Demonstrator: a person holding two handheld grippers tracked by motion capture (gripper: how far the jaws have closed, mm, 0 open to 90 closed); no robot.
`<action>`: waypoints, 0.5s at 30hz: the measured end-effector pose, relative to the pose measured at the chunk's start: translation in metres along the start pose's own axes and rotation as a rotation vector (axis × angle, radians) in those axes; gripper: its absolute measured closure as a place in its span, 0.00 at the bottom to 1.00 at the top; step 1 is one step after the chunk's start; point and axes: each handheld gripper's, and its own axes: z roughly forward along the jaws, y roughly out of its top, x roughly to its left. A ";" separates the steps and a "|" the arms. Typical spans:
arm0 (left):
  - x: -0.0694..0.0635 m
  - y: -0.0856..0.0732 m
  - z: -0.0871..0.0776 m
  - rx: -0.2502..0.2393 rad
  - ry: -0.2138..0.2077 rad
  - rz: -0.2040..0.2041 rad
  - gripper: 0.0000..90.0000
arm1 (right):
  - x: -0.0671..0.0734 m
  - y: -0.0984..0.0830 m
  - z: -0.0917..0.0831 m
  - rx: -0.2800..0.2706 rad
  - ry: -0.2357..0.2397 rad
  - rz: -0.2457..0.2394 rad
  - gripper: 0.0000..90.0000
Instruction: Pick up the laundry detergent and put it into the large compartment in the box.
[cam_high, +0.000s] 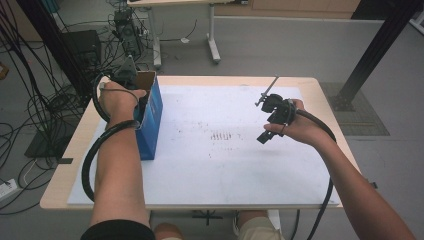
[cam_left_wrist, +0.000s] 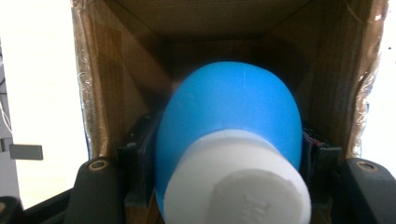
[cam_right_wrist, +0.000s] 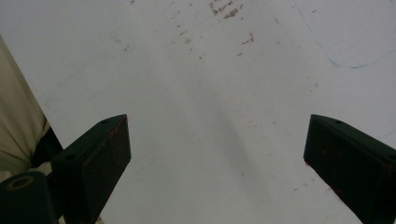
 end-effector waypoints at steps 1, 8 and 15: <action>0.000 0.000 0.000 0.001 0.001 0.002 0.40 | 0.000 0.000 0.000 -0.001 -0.002 0.001 0.08; 0.000 0.000 0.000 -0.002 0.001 0.002 0.40 | 0.001 -0.002 -0.005 -0.005 -0.009 0.009 0.08; 0.000 0.001 0.000 -0.002 0.002 0.004 0.40 | 0.000 -0.003 -0.004 -0.007 -0.010 0.010 0.08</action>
